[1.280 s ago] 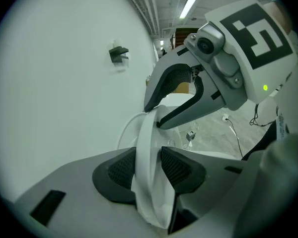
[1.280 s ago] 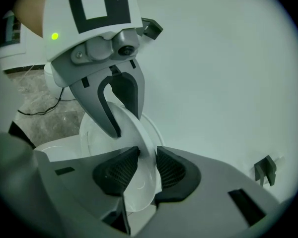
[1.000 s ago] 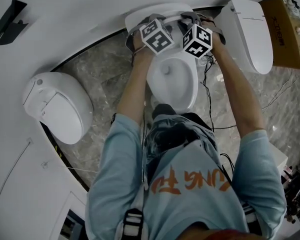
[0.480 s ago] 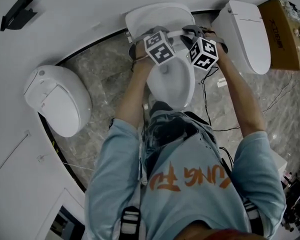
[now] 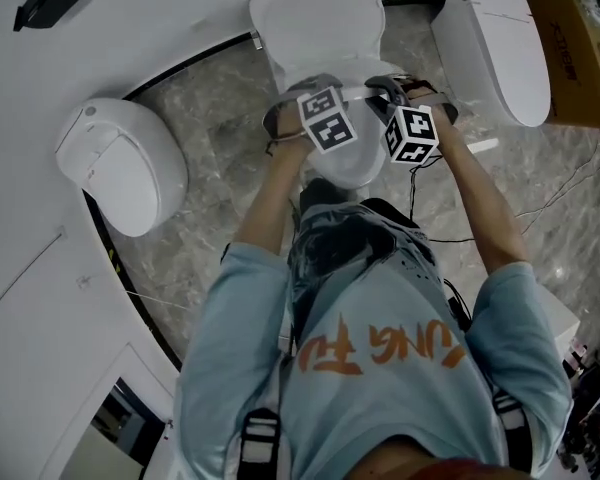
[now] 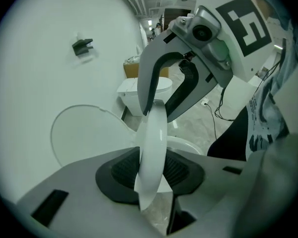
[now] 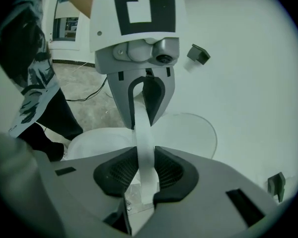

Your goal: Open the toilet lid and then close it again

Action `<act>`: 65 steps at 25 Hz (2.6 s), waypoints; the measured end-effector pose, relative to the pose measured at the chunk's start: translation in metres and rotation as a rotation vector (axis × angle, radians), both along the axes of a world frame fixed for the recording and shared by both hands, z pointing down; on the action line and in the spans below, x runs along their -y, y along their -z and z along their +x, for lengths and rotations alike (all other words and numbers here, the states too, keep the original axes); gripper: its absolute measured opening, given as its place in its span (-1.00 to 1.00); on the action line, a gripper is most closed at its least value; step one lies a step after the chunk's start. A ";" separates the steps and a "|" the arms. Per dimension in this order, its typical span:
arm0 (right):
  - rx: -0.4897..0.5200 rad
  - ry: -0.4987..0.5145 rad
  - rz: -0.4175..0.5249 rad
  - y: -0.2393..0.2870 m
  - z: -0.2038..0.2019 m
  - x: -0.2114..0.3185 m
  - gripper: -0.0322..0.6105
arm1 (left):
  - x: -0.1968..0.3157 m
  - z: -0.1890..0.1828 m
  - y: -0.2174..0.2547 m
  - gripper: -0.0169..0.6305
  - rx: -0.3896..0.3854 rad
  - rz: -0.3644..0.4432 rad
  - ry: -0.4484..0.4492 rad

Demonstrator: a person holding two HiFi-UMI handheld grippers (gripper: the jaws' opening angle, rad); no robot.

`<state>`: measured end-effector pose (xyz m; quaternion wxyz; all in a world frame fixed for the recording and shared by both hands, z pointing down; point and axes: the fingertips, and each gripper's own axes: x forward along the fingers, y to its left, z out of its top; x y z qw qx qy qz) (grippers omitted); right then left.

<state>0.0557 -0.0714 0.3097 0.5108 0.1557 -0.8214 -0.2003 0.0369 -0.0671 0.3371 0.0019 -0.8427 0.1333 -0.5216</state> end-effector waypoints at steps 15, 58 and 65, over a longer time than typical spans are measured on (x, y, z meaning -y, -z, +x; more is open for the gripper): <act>-0.015 0.135 -0.207 -0.101 0.017 -0.136 -0.39 | -0.136 0.022 -0.090 -0.25 0.053 -0.192 0.020; -0.101 0.117 -0.423 -0.389 0.016 -0.251 -0.25 | -0.248 0.017 -0.367 -0.26 0.212 -0.261 -0.222; -0.141 0.051 -0.468 -0.423 0.014 -0.249 -0.26 | -0.247 0.016 -0.398 -0.32 0.193 -0.302 -0.266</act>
